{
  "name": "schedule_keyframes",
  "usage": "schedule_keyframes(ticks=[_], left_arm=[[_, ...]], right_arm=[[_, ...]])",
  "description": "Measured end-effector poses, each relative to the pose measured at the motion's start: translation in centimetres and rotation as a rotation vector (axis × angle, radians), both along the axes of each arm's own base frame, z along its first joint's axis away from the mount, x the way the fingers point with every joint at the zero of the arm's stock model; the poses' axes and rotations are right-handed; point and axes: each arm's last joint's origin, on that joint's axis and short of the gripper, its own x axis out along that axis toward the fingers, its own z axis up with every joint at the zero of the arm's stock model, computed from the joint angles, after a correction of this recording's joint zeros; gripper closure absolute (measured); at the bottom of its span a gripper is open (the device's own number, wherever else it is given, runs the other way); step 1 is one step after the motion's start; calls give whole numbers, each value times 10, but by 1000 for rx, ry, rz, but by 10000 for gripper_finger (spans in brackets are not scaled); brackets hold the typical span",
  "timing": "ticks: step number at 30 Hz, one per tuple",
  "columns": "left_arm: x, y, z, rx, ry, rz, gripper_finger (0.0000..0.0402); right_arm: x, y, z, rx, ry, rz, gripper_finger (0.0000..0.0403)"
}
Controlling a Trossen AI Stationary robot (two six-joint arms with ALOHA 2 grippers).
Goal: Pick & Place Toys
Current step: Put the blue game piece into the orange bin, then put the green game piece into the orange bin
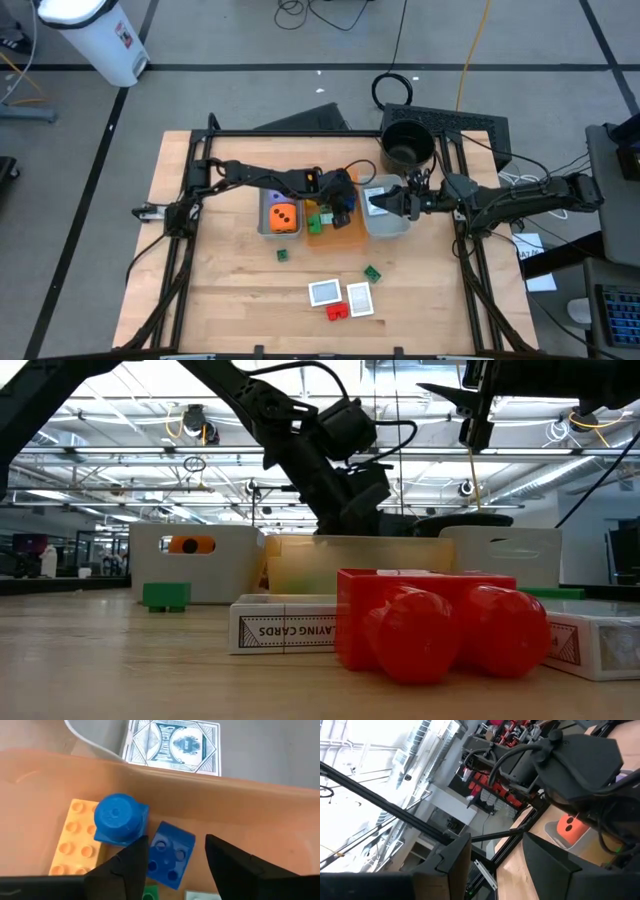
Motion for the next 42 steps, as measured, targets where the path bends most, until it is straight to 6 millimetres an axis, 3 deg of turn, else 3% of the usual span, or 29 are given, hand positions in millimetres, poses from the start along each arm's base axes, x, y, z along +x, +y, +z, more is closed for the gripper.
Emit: schedule_keyframes(ticks=[10, 18, 28, 31, 34, 38, 42], left_arm=[[-2, 3, 6, -48, -16, 24, 211], [-16, 0, 69, -242, -172, -19, 228], [-51, -21, 164, -306, -422, -38, 257], [-53, -29, 182, -295, -540, -25, 264], [-49, -35, 194, -411, -654, -4, 265], [-51, -45, 220, -626, -821, -136, 258], [-75, -68, 264, -626, -1052, -314, 261]], right_arm=[[0, 0, 0, 0, 0, 4, 232], [0, -1, 1, -2, -10, -5, 232], [0, -1, 2, -99, -18, -13, 232], [0, -1, 2, -136, -19, -18, 232], [0, -2, 4, -61, -36, -62, 232], [-2, -4, 11, 37, -114, -101, 232], [-6, 0, 25, 23, -269, -80, 232]])
